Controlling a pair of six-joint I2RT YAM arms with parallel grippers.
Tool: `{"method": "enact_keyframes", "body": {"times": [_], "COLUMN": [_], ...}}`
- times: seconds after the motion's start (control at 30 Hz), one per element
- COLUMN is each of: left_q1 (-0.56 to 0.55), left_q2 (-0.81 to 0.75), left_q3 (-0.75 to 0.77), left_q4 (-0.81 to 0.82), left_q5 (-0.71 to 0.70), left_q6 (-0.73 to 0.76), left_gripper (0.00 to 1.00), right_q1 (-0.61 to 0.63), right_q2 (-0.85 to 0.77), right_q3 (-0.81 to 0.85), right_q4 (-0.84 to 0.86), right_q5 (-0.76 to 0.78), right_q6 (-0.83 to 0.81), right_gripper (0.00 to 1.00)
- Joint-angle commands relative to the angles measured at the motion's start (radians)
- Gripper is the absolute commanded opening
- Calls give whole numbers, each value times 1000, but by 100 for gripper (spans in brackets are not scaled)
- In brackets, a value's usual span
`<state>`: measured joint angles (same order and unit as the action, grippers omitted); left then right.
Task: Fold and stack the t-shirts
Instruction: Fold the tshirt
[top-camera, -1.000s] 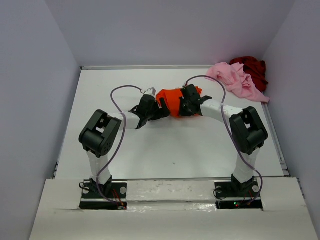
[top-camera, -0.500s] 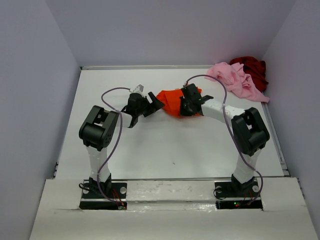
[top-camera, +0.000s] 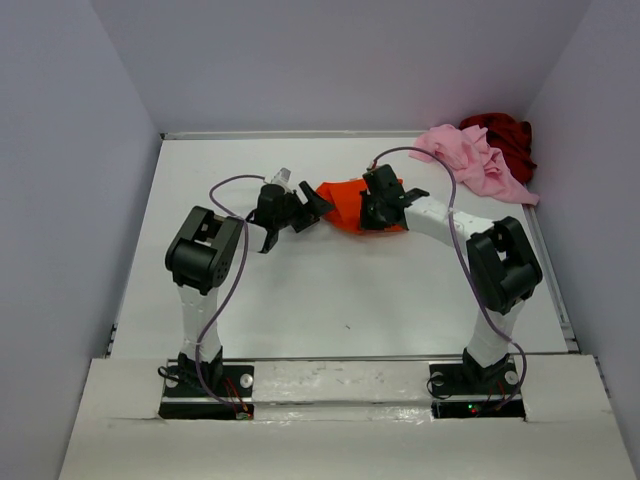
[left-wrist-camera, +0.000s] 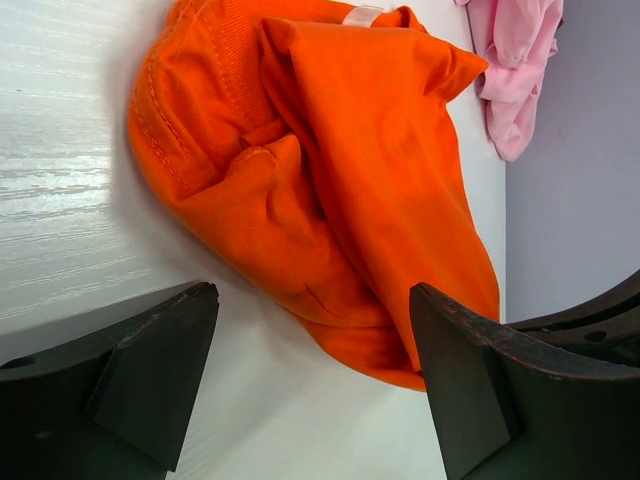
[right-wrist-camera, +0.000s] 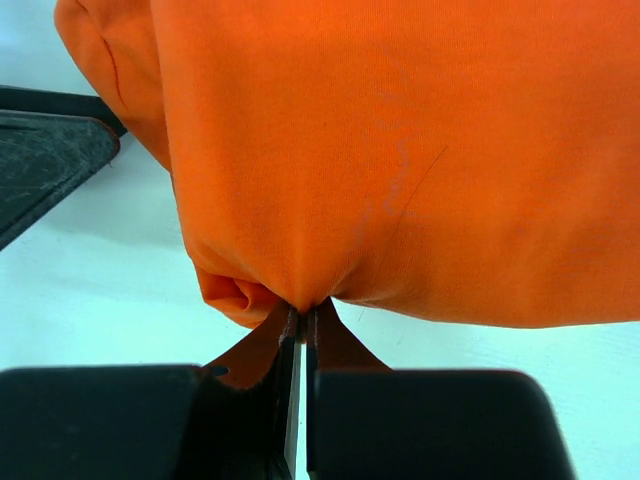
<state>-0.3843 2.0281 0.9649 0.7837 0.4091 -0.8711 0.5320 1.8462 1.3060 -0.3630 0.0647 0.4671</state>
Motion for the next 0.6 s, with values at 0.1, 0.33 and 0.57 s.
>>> {"method": "enact_keyframes", "body": {"times": [0.1, 0.33, 0.57], "left_q1": [-7, -36, -38], "left_q2": [46, 61, 76], "left_q3": [9, 23, 34], "left_q4": [5, 14, 35], "left_q5": [46, 45, 42], "left_q6": [-52, -84, -103], "left_gripper": [93, 93, 93], "right_q1": [11, 11, 11], "right_q2": [-48, -33, -28], "right_q3": [73, 96, 93], "right_q4": [-1, -5, -5], "right_q5": [4, 3, 1], "right_q6": [-10, -8, -4], "right_gripper": [0, 0, 0]}}
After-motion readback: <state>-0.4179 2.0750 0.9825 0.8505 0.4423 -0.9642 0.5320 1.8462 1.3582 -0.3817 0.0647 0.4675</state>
